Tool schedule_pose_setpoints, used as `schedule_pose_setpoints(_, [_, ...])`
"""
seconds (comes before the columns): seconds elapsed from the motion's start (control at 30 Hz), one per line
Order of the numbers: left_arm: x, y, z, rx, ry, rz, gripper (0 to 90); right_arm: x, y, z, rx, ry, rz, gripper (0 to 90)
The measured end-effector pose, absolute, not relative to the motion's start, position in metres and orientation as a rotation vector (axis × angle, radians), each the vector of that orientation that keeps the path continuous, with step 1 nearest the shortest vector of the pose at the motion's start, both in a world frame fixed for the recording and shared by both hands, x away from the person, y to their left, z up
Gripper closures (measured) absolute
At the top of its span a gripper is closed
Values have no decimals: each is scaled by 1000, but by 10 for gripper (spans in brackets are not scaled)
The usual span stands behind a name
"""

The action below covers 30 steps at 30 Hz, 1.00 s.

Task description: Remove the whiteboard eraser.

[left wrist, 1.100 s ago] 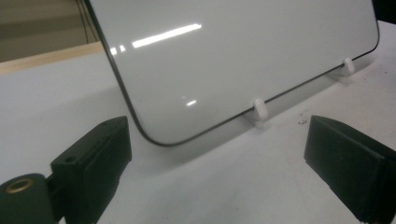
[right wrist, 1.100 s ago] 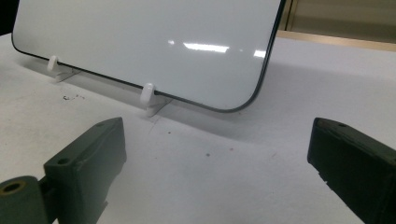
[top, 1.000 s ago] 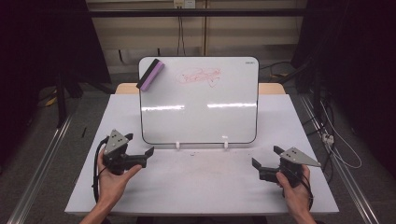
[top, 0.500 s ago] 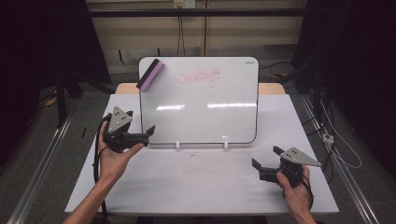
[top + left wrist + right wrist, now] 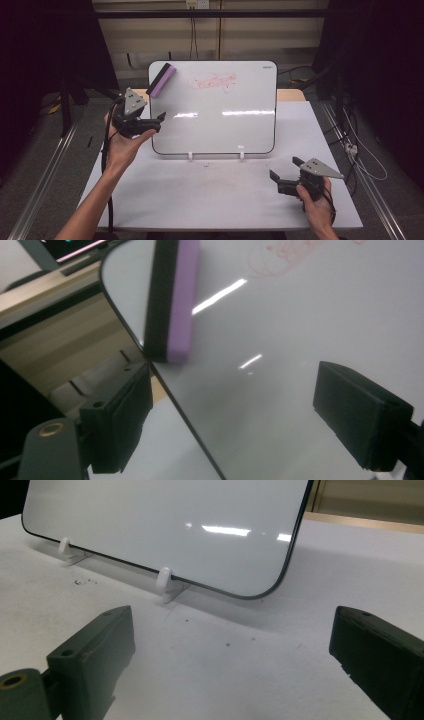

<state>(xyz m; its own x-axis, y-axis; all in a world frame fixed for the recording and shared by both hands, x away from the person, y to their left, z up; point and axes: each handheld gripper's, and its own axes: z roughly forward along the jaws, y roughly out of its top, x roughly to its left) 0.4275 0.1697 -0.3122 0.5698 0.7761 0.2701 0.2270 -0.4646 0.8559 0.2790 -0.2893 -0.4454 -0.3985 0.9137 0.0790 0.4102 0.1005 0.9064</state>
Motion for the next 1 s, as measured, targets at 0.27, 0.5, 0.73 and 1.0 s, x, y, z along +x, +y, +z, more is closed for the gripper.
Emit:
schedule_pose_setpoints(0.27, [448,163,-299,1979,810,940,215,280,-289,-446,1291,1873,1266,43])
schedule_pose_setpoints(0.5, [461,157,-291,2031,787,987,336,280,-288,-445,1289,1872,1264,43])
schedule_pose_setpoints(0.73, [479,155,-292,2059,828,984,431,280,-288,-445,1288,1876,1264,43])
schedule_pose_setpoints(1.0, [493,151,-294,2112,847,967,517,280,-288,-445,1289,1868,1252,42])
